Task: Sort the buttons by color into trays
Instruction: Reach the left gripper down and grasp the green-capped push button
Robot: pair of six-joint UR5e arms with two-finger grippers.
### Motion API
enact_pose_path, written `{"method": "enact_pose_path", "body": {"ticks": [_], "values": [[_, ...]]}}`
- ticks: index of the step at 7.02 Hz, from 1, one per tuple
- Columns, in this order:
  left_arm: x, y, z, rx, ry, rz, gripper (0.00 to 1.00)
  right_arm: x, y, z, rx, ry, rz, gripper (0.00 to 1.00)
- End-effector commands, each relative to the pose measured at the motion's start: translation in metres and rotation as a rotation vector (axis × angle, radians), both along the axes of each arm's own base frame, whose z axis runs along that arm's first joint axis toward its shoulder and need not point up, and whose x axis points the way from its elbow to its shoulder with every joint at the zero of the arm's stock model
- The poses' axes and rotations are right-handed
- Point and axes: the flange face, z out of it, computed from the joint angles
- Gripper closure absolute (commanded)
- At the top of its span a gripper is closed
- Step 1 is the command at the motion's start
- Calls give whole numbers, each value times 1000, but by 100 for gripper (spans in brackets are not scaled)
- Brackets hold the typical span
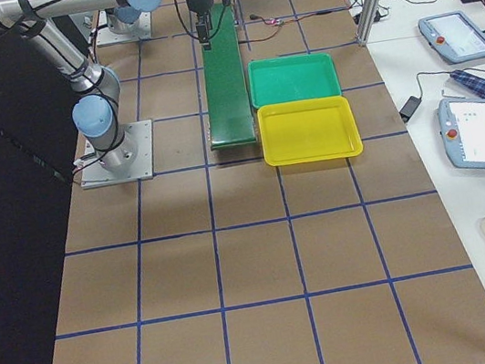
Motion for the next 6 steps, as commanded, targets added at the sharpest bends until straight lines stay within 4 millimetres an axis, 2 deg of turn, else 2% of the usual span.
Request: {"method": "enact_pose_path", "body": {"ticks": [1,2,3,4,5,6], "values": [[117,-2,-71,-22,12,-96,0,-2,3,1,3,26,0,0],[142,-18,-106,-52,-25,-187,0,-1,2,1,0,13,3,0],[159,-34,-147,-80,-43,-292,0,-1,2,1,-5,11,3,0],[162,-33,-166,-62,-19,-341,0,-1,2,-2,-2,11,3,0],[168,-18,-200,-45,24,-402,0,-1,2,-3,1,10,3,0],[173,-13,-221,-78,-35,-409,0,3,2,-6,13,-25,4,0]]}}
